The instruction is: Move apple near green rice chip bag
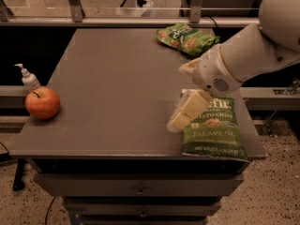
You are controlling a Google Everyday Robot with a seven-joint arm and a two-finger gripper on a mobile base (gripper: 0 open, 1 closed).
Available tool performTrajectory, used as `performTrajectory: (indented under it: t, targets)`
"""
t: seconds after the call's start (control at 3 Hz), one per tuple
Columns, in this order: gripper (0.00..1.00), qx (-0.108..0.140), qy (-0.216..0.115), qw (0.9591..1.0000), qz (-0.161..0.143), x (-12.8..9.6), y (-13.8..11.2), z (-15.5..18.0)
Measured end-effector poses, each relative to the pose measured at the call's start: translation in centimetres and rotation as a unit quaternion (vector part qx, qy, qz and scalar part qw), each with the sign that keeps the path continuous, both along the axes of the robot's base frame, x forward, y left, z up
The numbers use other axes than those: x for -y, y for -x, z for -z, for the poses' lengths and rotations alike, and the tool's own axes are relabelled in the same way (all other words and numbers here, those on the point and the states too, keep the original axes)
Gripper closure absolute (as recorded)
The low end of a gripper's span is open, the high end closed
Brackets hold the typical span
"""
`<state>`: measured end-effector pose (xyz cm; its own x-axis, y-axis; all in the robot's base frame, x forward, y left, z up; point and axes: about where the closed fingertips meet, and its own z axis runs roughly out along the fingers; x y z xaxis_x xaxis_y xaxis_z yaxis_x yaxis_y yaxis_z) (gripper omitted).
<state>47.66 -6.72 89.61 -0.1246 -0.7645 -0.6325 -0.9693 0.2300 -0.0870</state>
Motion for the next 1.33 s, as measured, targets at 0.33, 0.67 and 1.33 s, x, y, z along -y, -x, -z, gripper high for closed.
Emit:
performTrajectory:
  t: [0.33,0.67,1.33]
  targets:
    - [0.0,-0.008,-0.115,0.993,-0.026,-8.0,-1.9,0.1]
    - [0.0,-0.002,-0.181,0.9828,-0.036,-14.1,-1.7,-1.2]
    - [0.0,0.008,-0.205,0.978,-0.037,-15.8,-1.9,-0.5]
